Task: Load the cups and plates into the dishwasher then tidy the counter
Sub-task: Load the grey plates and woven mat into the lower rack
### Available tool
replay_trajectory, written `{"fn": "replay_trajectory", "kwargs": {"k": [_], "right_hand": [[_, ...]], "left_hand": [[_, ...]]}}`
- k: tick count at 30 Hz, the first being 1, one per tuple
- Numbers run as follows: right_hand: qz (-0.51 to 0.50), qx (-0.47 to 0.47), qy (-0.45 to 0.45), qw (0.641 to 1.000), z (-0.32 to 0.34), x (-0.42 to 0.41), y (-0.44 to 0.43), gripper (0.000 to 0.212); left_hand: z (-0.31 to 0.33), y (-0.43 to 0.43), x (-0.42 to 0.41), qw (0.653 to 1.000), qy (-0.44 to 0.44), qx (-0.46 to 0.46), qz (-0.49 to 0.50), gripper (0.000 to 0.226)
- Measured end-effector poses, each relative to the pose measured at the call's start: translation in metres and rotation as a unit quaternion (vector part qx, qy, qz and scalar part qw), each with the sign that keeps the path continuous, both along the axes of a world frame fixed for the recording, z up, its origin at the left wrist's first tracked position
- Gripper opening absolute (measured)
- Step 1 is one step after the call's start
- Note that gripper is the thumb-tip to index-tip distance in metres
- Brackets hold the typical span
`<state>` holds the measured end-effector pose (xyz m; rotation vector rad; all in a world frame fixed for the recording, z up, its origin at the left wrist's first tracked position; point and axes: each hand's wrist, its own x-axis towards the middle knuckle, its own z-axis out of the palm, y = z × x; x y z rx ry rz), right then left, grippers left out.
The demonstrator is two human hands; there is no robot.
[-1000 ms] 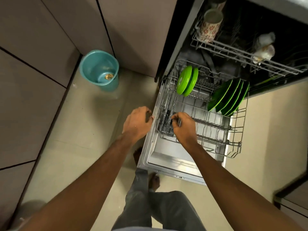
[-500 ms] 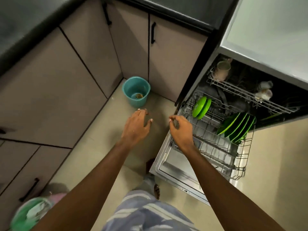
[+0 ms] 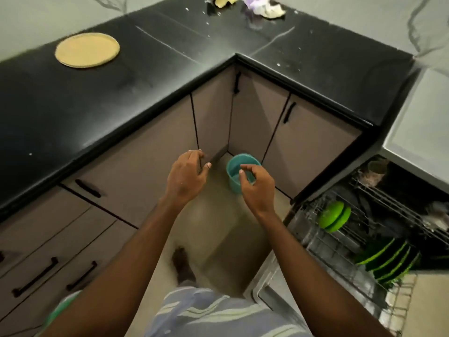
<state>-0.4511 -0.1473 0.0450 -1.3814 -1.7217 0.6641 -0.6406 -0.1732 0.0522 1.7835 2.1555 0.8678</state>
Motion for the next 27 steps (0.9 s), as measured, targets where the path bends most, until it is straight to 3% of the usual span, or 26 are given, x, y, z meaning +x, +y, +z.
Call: {"fn": "replay_trajectory", "kwargs": {"k": [10, 16, 27], "right_hand": [[0.037, 0.036, 0.03, 0.998, 0.028, -0.197, 0.112, 0.013], [0.064, 0.027, 0.028, 0.997, 0.042, -0.283, 0.164, 0.014], [0.136, 0.006, 0.026, 0.99, 0.044, -0.387, 0.264, 0.018]], "left_hand": [[0.043, 0.093, -0.203, 0.996, -0.013, 0.059, 0.068, 0.021], [0.049, 0.129, -0.291, 0.992, -0.019, 0.047, 0.111, 0.025], [0.034, 0.212, -0.398, 0.94, -0.171, -0.021, 0.296, 0.039]]}}
